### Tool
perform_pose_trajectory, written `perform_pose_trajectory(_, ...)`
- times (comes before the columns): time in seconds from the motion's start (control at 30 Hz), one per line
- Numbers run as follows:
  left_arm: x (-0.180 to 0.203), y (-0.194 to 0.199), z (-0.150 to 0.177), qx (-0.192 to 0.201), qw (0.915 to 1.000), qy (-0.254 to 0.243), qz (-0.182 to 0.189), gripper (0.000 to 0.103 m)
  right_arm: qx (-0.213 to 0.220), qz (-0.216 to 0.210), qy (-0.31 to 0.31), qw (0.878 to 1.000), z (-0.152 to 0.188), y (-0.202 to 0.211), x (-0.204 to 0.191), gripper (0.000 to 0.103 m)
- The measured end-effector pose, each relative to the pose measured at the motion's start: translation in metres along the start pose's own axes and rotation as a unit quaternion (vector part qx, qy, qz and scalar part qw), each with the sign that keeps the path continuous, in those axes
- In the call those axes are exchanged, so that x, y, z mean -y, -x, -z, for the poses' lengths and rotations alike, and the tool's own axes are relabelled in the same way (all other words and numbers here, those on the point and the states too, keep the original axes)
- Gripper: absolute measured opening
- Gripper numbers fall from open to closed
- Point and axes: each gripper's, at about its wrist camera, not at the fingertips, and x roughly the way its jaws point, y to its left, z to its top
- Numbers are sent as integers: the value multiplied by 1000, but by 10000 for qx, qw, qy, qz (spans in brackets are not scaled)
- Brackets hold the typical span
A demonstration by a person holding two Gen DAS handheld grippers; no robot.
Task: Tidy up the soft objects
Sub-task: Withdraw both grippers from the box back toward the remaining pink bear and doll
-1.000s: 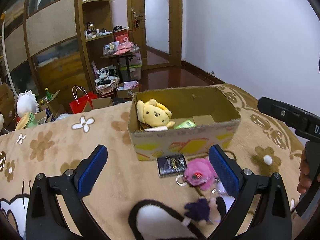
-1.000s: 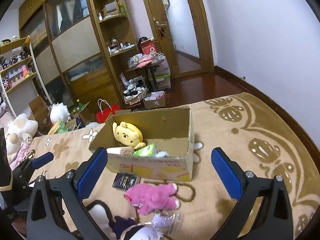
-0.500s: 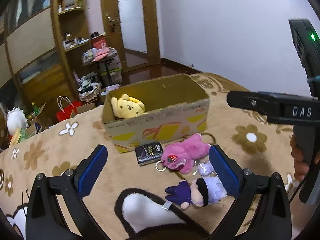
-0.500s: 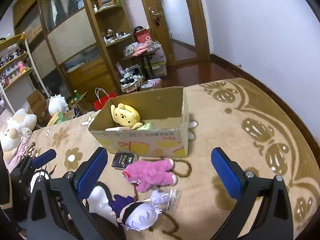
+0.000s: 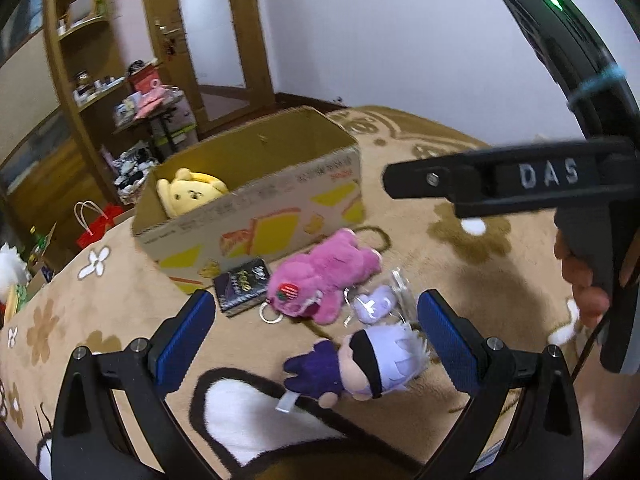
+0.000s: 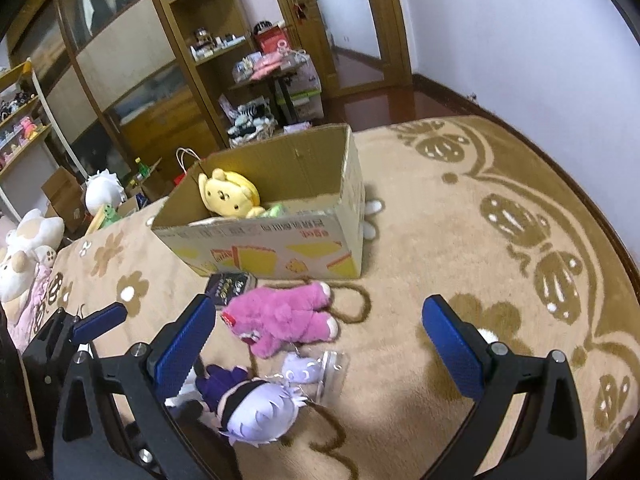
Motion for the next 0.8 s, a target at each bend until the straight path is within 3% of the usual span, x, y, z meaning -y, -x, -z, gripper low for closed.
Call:
perform_pose_trajectory(0.57, 40, -51, 13, -796, 9915, -758, 695, 100, -729, 71, -481, 9962, 17, -51, 27, 103)
perform_pose_trajectory(0.8, 46, -71, 23, -1227, 9869, -936, 465, 100, -998, 65, -481, 9938, 24, -65, 28, 103)
